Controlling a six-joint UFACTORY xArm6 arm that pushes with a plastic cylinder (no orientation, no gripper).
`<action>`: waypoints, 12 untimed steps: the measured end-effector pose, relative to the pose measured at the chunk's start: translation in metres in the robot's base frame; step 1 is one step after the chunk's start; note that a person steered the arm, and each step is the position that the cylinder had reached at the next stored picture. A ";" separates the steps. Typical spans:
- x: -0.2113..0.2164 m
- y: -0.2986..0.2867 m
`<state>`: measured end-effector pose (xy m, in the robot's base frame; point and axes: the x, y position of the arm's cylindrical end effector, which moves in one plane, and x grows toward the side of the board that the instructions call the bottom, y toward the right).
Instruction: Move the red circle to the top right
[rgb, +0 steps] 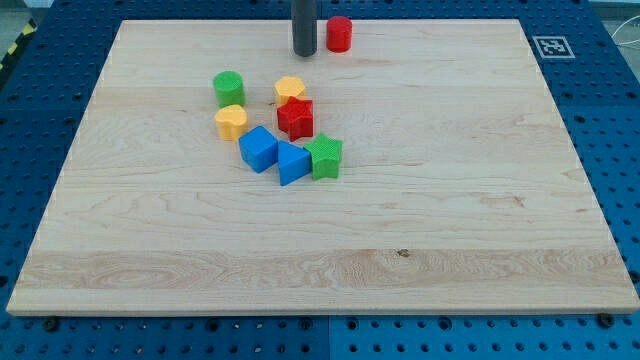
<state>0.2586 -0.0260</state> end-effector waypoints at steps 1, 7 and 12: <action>-0.002 0.007; -0.019 0.041; -0.018 0.080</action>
<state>0.2409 0.0543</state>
